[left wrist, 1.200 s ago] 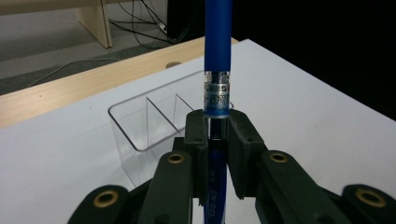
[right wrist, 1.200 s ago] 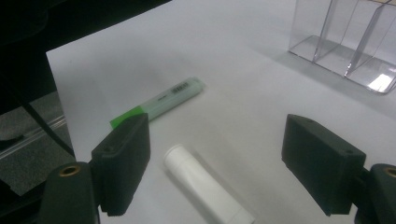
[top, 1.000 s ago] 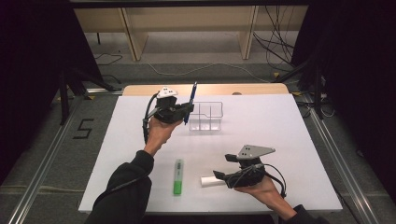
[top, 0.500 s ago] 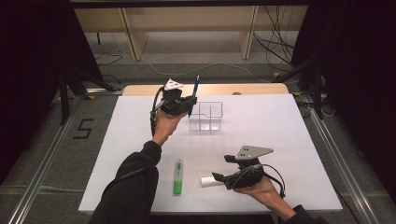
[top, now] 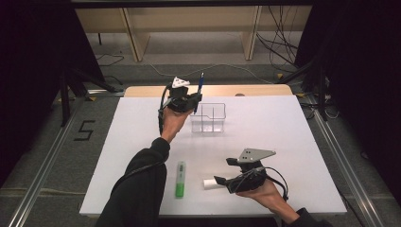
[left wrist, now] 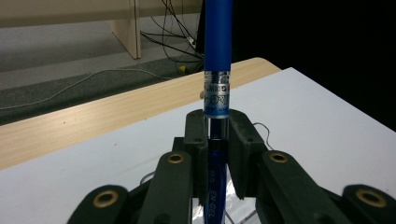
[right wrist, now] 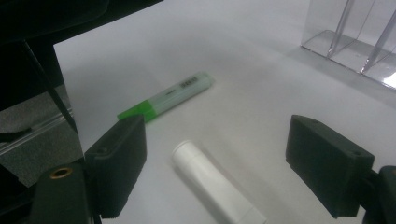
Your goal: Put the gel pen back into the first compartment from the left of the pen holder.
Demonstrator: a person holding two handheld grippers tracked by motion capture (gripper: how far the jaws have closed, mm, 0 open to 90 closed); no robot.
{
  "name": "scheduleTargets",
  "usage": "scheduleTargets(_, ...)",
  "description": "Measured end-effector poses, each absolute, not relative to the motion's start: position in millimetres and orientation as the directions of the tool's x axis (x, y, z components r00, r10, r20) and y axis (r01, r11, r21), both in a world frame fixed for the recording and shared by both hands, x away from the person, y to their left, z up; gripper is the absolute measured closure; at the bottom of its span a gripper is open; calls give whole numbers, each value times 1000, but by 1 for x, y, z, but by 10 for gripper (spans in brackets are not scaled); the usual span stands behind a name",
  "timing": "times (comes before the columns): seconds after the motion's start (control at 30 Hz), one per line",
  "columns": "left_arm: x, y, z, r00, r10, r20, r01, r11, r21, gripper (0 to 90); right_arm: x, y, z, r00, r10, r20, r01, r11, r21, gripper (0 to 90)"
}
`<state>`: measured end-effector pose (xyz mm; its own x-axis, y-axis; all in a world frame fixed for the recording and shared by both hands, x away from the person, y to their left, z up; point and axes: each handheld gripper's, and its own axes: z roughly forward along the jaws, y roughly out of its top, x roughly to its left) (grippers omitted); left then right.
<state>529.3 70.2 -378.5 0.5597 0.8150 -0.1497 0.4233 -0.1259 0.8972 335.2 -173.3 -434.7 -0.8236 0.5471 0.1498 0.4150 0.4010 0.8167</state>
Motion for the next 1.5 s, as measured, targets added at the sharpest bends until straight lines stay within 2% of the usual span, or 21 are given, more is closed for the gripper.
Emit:
scheduleTargets(0.83, 537, 69, -401, 516, 841, -162, 450, -105, 887, 785, 335, -174, -435, -827, 541, 153, 412, 398, 820, 219)
scheduleTargets(1.2, 535, 66, -408, 512, 846, -144, 472, -137, 871, 778, 336, -174, -435, -828, 540, 149, 408, 398, 822, 220)
scheduleTargets(1.23, 534, 67, -409, 511, 848, -142, 474, -140, 869, 765, 335, -174, -435, -827, 541, 151, 412, 401, 818, 220)
scheduleTargets(1.3, 532, 68, -407, 514, 846, -140, 471, -141, 871, 684, 335, -174, -435, -827, 541, 150, 411, 402, 819, 220)
scheduleTargets(1.43, 528, 69, -401, 527, 838, -140, 475, -154, 866, 470, 336, -173, -435, -826, 543, 153, 412, 396, 820, 220)
scheduleTargets(1.5, 525, 72, -396, 537, 832, -138, 479, -166, 862, 439, 336, -174, -435, -826, 544, 148, 407, 395, 824, 220)
